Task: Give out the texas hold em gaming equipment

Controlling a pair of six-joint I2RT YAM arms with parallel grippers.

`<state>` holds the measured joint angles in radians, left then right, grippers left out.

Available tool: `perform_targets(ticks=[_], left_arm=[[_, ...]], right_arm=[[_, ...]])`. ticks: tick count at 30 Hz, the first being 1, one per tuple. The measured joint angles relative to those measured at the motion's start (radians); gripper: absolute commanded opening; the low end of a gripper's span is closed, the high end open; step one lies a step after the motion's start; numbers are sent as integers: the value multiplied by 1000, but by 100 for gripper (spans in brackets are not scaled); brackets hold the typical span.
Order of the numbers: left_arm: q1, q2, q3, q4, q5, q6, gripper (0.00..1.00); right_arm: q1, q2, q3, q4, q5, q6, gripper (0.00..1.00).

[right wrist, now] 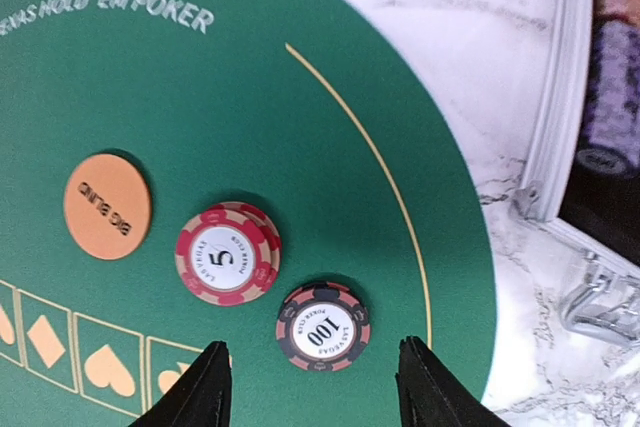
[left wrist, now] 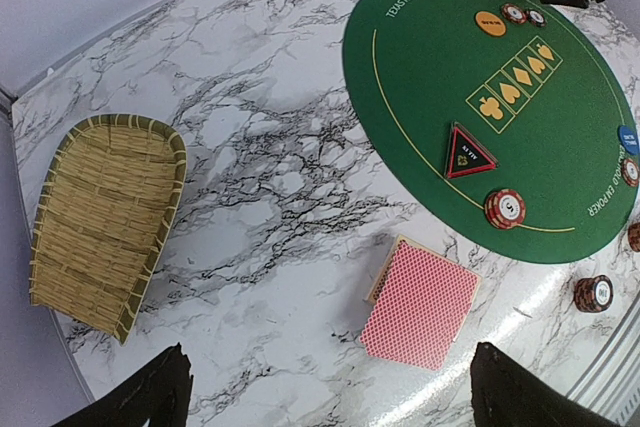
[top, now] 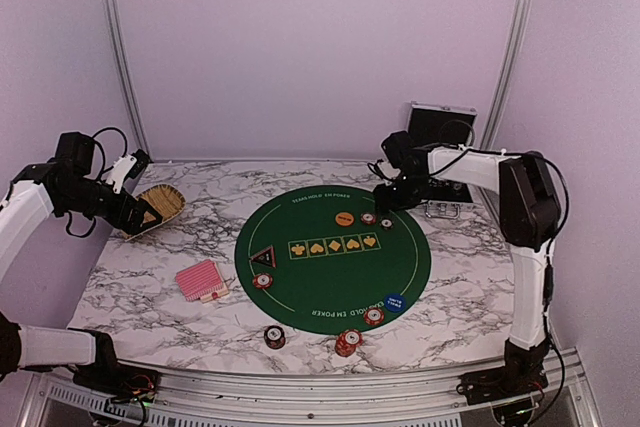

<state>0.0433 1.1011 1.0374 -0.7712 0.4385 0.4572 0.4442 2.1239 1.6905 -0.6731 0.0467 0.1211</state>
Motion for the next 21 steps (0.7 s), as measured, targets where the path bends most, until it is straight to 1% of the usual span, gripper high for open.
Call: perform_targets(ticks=[3,6,8,12,17,21], left_arm=[[0,0,0,0,0,0,99],[0,0,0,0,6,0,99],[0,0,0,0,6,0,99],[0,0,0,0,6,0,99],[0,0,0,0,6,0,99],[0,0,0,0,6,0,99]], right_arm=[[35,-70,0,-2,14,-5,58],[114,-142,0,-5,23,-17,59],[192,-185,-7,-5,23,-24,61],[377,-238,-46,-14,3,-40,70],[594,-240,-67,-62,-52,-52,80],[719,-232,-66,-89,-87,-55,83]])
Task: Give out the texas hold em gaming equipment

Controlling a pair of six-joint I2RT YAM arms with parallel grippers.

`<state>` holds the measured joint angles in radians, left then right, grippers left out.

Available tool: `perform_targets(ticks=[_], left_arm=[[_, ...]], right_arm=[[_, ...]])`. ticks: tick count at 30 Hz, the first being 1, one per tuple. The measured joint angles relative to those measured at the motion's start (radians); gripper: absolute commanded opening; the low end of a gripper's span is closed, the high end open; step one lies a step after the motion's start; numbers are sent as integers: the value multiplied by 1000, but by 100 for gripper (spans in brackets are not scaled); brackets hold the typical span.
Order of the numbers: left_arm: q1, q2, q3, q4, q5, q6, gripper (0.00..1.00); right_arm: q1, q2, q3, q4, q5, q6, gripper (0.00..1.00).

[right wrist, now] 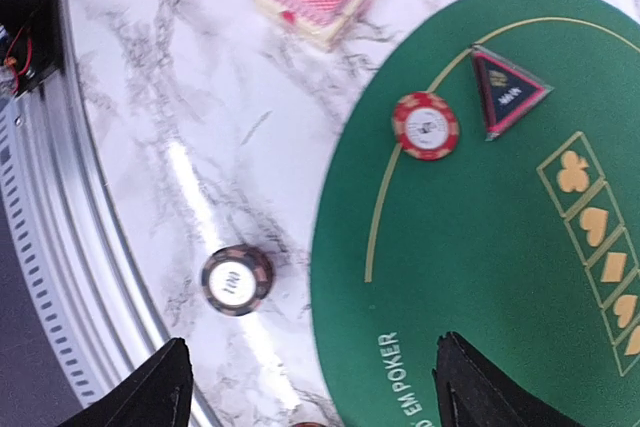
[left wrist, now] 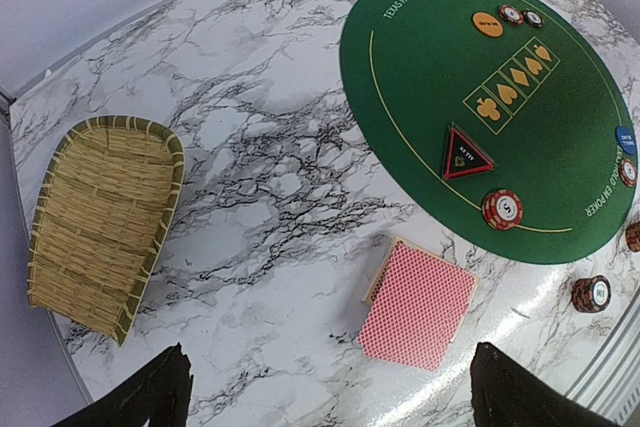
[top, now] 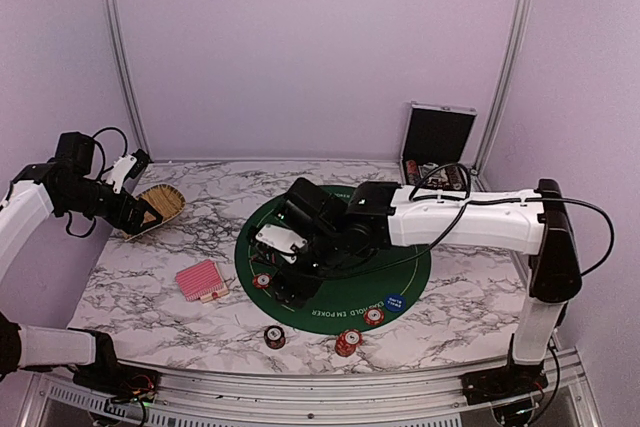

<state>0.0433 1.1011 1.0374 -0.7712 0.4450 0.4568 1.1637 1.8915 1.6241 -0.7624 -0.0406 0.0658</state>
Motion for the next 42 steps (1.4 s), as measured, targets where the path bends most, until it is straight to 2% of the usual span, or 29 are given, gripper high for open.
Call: perform_targets(ticks=[10,17,30,42], left_arm=[[0,-5,9,-2,0,-4,99],[0,-10,9,-6,0,-3,99],[0,-11,9,-12,0,-3,99],[0,-11,9,-12,0,-3,99]], right_arm=[[124,158,46,-39,-11,-12,81],[127,206,82,-57,-7,-29,80],[127,263,114,-58,-7,-57,66],[116,272,114,-58,-13,-60,57]])
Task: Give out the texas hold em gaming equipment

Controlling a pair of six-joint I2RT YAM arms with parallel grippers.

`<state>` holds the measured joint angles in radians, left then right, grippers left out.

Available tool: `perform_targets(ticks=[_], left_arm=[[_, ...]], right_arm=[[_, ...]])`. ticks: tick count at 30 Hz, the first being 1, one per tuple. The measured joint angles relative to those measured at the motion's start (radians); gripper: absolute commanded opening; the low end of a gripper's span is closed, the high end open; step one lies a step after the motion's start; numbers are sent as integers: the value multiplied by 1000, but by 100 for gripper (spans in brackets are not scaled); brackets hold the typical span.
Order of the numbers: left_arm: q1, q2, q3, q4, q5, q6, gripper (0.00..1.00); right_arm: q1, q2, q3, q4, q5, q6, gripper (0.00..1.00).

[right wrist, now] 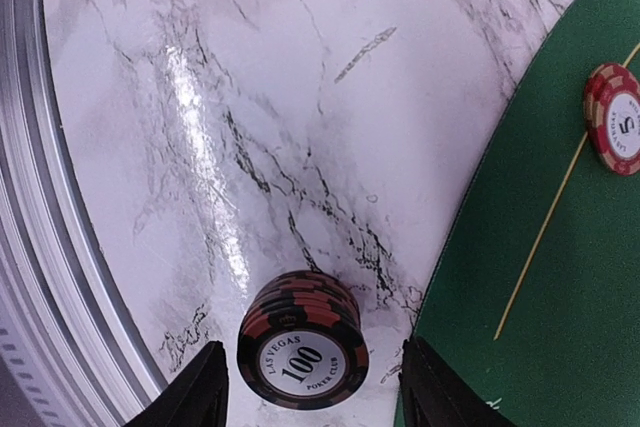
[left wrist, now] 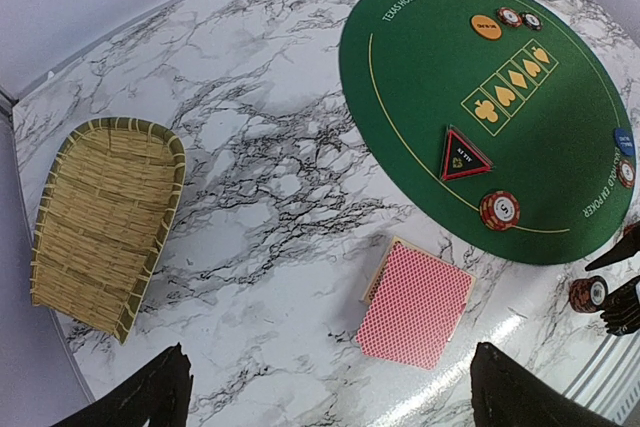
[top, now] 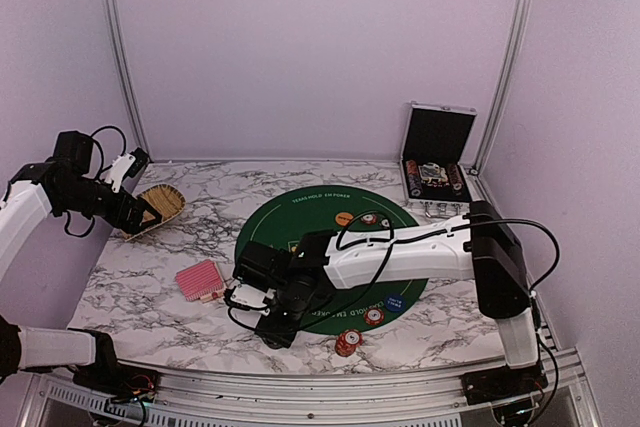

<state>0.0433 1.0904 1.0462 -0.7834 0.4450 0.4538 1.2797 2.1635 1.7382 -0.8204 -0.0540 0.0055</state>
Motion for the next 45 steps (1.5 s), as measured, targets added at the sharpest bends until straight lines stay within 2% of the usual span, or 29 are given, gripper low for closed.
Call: perform_targets(ticks=[24,34,38,41,45], left_arm=[[0,3,2,0,-1,0,99],[0,3,2,0,-2,0,99],[0,3,2,0,-2,0,99],[0,3,2,0,-2,0,99],[0,3,2,0,-2,0,99]], right_arm=[[-7,19,0,4,-50,0,53],[-11,24,0,5,-54,-3,37],[-12,24,0,6,-55,-3,27],[-12,23,0,6,-55,-3,14],[-14,23,0,6,-55,-2,10]])
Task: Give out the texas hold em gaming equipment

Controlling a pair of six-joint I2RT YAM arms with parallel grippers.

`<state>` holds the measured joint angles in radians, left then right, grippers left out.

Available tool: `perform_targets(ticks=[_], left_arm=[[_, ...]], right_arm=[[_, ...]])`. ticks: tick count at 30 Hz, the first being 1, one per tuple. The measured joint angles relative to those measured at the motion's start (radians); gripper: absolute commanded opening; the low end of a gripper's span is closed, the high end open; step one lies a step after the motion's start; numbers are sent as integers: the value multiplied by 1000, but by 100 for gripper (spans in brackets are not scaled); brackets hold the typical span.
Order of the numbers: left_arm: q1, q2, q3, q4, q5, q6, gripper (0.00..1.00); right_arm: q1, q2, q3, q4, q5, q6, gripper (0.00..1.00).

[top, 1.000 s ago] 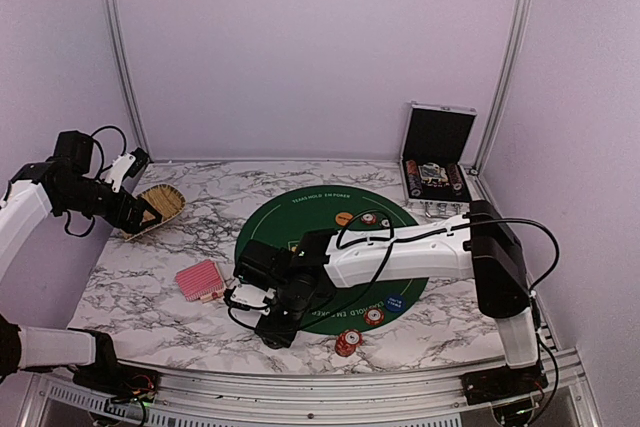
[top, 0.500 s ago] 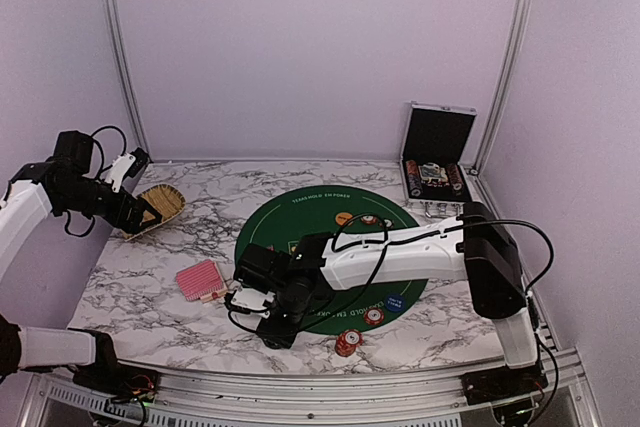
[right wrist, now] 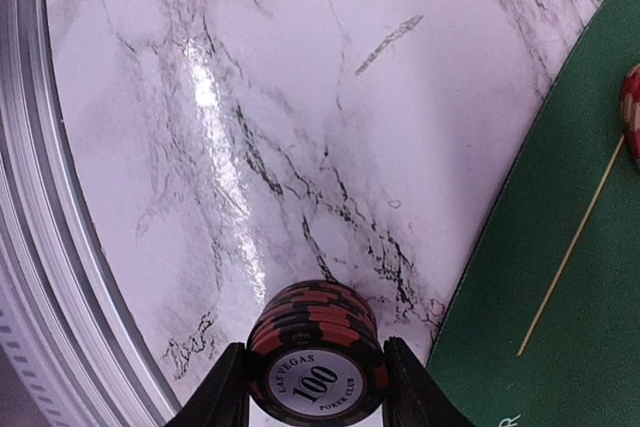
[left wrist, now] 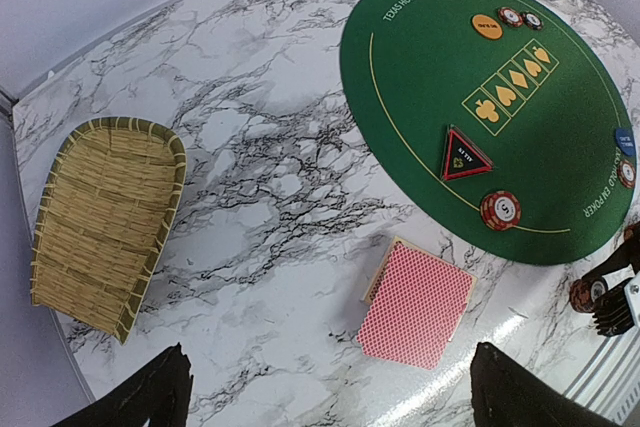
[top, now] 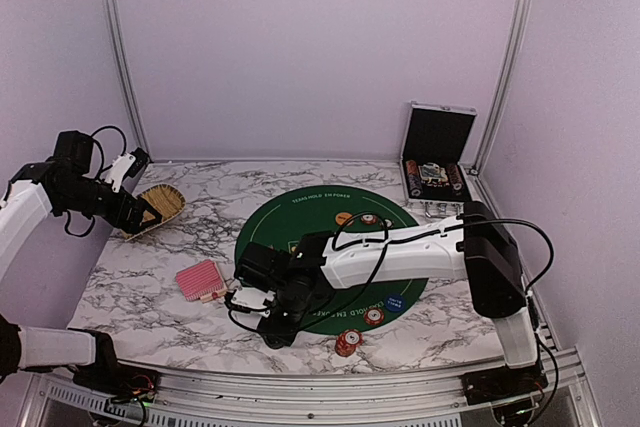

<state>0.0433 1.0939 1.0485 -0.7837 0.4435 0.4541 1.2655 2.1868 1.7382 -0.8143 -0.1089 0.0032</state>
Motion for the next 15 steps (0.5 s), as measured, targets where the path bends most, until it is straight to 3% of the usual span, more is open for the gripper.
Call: perform_targets(ticks=[15], left_arm=[[0,0,0,0,0,0,99]], right_arm=[[-70,-18,28,-2,5,27,4]])
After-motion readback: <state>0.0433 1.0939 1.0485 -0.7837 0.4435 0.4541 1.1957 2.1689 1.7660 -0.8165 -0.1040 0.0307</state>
